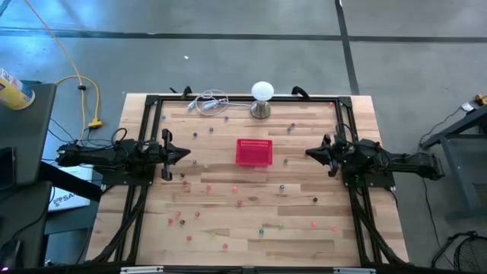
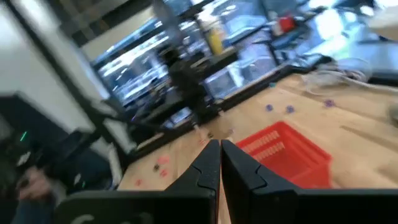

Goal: Pick & Place Dice
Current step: Put the black dice into the bin

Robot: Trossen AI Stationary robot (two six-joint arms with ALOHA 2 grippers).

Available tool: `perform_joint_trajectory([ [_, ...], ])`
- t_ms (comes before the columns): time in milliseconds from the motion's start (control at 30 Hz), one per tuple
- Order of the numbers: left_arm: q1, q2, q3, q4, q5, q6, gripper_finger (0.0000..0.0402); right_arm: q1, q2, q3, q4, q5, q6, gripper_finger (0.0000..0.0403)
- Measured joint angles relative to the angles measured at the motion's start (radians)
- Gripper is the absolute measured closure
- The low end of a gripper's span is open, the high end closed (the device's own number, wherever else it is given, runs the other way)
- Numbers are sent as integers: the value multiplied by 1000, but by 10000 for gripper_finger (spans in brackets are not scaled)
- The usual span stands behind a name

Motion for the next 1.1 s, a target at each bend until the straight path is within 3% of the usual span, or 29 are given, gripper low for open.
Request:
perform_joint_trajectory([
  [133,0,0,0,18,0,3,401,0,1,23,-4,-81,-146,399],
  [233,0,0,0,51,-1,23,401,2,22,116,-15,-114,-236,399],
  [433,0,0,0,40,-2,-45,401,41,258,394,-269,76,-346,399],
  [600,0,2,0,27,-2,-76,401,75,524,638,-794,241,-140,399],
  [700,0,6,0,24,-3,-129,401,92,646,676,-1011,299,96,399],
  [867,0,13,0,25,-10,-146,401,74,783,666,-1164,329,310,399],
  [1000,1,19,0,29,-41,-125,401,53,900,665,-1123,350,318,392],
  [1100,1,26,0,34,-51,-123,401,16,972,666,-1069,321,283,364],
])
